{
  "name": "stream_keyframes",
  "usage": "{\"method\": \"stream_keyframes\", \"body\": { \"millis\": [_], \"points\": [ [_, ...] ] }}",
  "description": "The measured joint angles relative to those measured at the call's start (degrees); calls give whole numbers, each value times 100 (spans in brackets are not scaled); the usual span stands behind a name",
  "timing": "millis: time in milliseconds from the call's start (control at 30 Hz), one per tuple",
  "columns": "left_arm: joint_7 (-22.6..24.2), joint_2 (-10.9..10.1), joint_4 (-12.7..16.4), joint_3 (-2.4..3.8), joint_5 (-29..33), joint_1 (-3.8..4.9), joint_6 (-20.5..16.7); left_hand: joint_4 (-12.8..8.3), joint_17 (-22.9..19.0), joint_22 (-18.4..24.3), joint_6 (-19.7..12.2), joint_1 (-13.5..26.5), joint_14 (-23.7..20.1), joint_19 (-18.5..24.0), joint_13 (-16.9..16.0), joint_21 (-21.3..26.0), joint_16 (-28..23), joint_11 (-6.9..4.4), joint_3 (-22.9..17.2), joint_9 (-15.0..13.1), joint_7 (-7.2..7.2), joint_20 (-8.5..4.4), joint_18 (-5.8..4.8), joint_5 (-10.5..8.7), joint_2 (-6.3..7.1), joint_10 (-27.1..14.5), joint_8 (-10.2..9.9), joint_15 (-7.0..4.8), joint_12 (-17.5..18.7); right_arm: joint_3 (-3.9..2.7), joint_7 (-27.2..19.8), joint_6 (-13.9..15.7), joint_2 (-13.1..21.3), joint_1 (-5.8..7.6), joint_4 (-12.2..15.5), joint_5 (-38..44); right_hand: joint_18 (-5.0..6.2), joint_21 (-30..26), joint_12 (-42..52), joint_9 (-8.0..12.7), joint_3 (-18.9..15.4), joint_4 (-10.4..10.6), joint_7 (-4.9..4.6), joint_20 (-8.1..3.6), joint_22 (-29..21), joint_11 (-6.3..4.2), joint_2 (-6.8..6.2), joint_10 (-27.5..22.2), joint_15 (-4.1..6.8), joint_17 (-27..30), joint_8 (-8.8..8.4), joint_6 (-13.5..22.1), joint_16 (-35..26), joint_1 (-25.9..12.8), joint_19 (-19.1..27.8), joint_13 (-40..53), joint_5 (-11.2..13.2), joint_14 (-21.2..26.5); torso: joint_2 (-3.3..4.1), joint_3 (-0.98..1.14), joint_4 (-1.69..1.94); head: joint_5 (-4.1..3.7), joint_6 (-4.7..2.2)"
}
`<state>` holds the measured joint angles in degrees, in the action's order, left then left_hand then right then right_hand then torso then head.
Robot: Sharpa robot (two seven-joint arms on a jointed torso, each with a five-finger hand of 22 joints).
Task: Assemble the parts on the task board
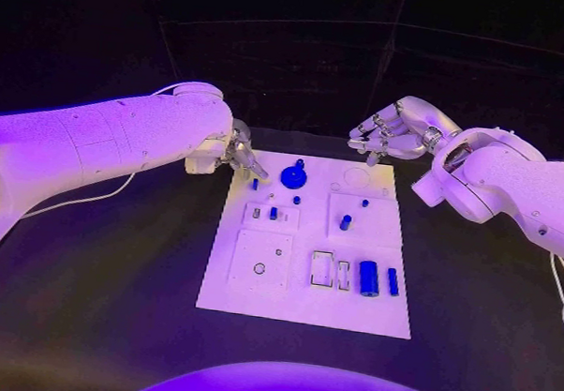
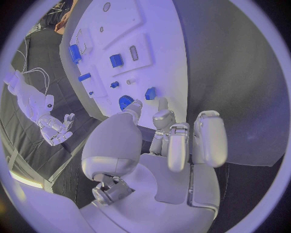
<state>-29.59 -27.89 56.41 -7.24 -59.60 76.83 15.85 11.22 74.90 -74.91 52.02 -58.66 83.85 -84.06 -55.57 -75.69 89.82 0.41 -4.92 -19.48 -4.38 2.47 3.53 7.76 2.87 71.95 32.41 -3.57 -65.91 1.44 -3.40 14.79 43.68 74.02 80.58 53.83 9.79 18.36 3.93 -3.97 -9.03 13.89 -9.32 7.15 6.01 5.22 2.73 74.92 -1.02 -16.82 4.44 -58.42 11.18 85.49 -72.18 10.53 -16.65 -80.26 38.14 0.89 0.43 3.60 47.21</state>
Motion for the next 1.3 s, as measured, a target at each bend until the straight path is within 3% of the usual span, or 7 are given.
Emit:
{"method": "stream_keyframes", "body": {
  "millis": [400, 867, 1100, 1300],
  "points": [
    [56, 35, 49, -29, -9, -22, 50, 0, 0, 0, 41, -93, 0, 0, -19, -21, 0, -22, 31, 13, -1, 0, 0, 0, -43, 22, 0, 0, -45, 0, -4, -7, -23, 0, -16, 0, 0, 0, 0, 0, 0, 0, 0, 0, 1, 0, 0, 0, 0, 0, 0, 0, 0, 0, 0, 0, 0, 0, -3, 1, 9, -9, 4],
    [139, 49, 51, -34, -13, -24, 12, -54, 0, 0, 61, -335, 0, 0, -24, -21, 0, -21, 85, 52, 20, 0, 0, 0, -199, 21, 0, 0, -70, 0, -4, -12, -30, -1, -23, -1, 0, 0, 0, 0, 0, 0, 0, 0, 1, 0, 0, 0, 0, -1, 0, 0, 0, 0, 0, 1, 0, 0, -3, 4, 7, -9, -3],
    [147, 67, 35, -39, -15, -24, 28, -262, 0, 0, 81, -742, 0, 0, -13, -21, 0, -42, -41, 91, 40, 0, 0, 0, -359, 43, 0, 0, -70, 0, -4, -15, -32, -1, -24, -1, 0, 0, 0, 0, 0, 0, 0, 0, 2, 0, 0, 0, 0, -1, 0, 0, 0, 0, 0, 1, 0, 0, -3, 1, 4, -9, 10],
    [147, 89, 17, -77, -15, -24, 69, -342, 0, 0, 93, -845, 0, 0, -11, -44, 0, -42, -89, 108, 28, 0, 0, 0, -390, 43, 0, 0, -70, 0, -3, -17, -36, -1, -26, -1, 0, 0, 0, 0, 0, 0, 0, 0, 2, 0, 0, 0, 0, -1, 0, 0, 0, 0, 0, 1, 0, 0, -2, 1, 4, -9, 15]
  ]
}}
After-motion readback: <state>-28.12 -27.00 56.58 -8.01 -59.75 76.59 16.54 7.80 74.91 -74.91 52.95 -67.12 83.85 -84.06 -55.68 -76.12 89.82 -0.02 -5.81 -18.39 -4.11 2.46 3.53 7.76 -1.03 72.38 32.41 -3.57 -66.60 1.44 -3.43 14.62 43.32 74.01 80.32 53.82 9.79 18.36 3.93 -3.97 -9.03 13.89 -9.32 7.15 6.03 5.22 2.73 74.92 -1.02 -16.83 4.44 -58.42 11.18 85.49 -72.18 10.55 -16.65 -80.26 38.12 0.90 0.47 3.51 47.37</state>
